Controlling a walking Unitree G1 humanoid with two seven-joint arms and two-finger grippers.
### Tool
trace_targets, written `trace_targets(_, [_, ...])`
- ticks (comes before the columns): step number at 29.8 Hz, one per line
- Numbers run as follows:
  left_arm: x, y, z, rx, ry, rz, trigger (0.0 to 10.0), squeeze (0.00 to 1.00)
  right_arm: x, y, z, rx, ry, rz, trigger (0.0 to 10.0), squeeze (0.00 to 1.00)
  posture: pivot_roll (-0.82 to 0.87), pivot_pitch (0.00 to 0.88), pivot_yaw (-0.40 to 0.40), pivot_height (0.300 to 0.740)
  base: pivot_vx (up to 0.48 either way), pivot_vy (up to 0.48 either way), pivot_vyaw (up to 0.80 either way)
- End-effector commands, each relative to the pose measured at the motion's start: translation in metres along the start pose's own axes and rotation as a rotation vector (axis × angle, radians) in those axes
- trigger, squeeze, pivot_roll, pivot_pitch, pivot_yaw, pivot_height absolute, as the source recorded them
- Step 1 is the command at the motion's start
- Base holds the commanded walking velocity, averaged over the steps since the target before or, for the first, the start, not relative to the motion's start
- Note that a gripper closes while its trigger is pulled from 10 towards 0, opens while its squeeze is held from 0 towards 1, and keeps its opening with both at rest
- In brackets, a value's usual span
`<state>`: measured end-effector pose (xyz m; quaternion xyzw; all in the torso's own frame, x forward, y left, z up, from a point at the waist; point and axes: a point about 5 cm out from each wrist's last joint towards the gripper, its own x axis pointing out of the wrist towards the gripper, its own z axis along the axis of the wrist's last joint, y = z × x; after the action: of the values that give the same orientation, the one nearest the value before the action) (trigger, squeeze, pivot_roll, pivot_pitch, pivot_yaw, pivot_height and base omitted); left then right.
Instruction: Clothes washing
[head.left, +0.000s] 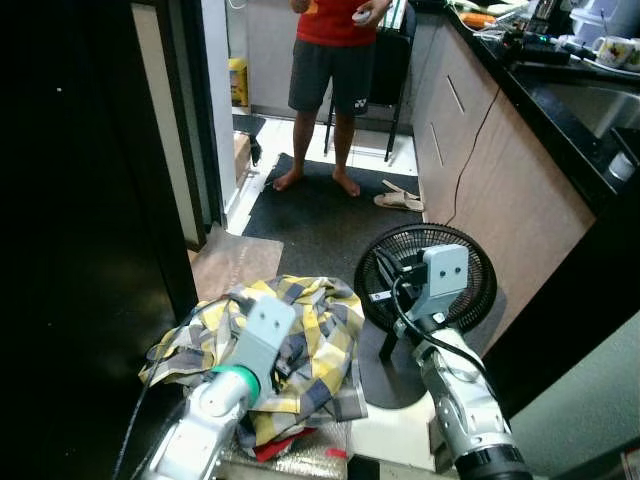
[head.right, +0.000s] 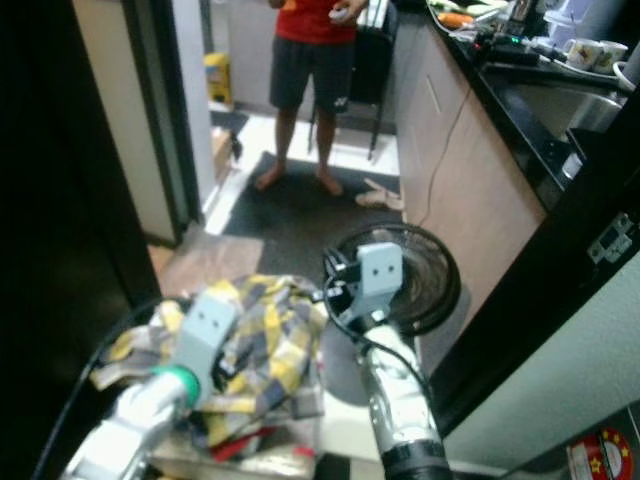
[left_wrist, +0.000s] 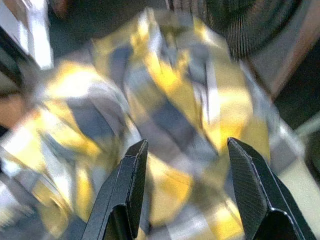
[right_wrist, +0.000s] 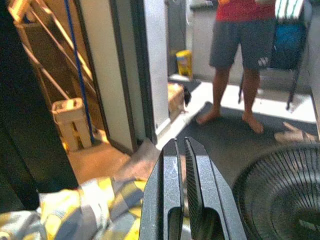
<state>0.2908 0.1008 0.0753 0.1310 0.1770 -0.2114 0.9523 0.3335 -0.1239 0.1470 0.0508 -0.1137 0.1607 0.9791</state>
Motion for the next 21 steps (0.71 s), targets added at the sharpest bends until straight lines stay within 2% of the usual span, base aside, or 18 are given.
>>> trace_targets(1, [0.004,-0.002,-0.01,0.013,0.048,0.014,10.0,0.0,0.0,-0.002,-0.003,-0.008,0.013,-0.01,10.0,0.0,0.06,0.112,-0.033,0.731,0.0,0.0,0.0])
trace_targets(5, [0.014,0.009,-0.017,0.005,0.115,0.094,10.0,0.0,0.007,0.004,-0.007,-0.021,0.03,0.004,10.0,0.0,0.06,0.141,-0.033,0.731,0.0,0.0,0.0])
trace_targets(8, [0.015,0.016,-0.013,0.002,0.115,0.118,10.0,0.0,0.01,0.007,-0.006,-0.029,0.028,0.015,10.0,0.0,0.07,0.175,-0.038,0.731,0.0,0.0,0.0])
trace_targets(9, [0.016,0.028,-0.005,-0.001,0.098,0.149,10.0,0.0,0.014,0.012,-0.005,-0.041,0.022,0.035,10.0,0.0,0.07,0.196,-0.039,0.731,0.0,0.0,0.0])
trace_targets(11, [0.016,0.028,-0.005,-0.001,0.098,0.149,10.0,0.0,0.014,0.012,-0.005,-0.041,0.022,0.035,10.0,0.0,0.07,0.196,-0.039,0.731,0.0,0.0,0.0])
trace_targets(14, [0.009,0.067,0.019,-0.005,0.042,0.206,10.0,0.0,0.024,0.021,0.001,-0.048,0.006,0.069,10.0,0.0,0.1,0.247,-0.046,0.731,0.0,0.0,0.0])
trace_targets(15, [0.009,0.067,0.019,-0.005,0.042,0.206,10.0,0.0,0.024,0.021,0.001,-0.048,0.006,0.069,10.0,0.0,0.1,0.247,-0.046,0.731,0.0,0.0,0.0])
trace_targets(16, [0.007,0.078,0.02,0.009,0.049,0.221,10.0,0.0,0.026,0.022,0.001,-0.044,0.008,0.073,10.0,0.0,0.11,0.259,-0.05,0.731,0.0,0.0,0.0])
trace_targets(17, [0.007,0.078,0.02,0.009,0.049,0.221,10.0,0.0,0.026,0.022,0.001,-0.044,0.008,0.073,10.0,0.0,0.11,0.259,-0.05,0.731,0.0,0.0,0.0])
trace_targets(18, [0.005,0.09,0.017,0.02,0.072,0.235,10.0,0.98,0.027,0.024,-0.002,-0.042,0.019,0.081,10.0,0.0,0.11,0.276,-0.059,0.731,0.0,0.0,0.0])
trace_targets(20, [0.005,0.09,0.017,0.02,0.072,0.235,10.0,0.98,0.027,0.024,-0.002,-0.042,0.019,0.081,10.0,0.0,0.11,0.276,-0.059,0.731,0.0,0.0,0.0])
trace_targets(21, [0.004,0.099,0.011,0.037,0.095,0.247,10.0,1.0,0.028,0.025,-0.004,-0.042,0.029,0.089,10.0,0.0,0.12,0.277,-0.06,0.731,0.0,0.0,0.0])
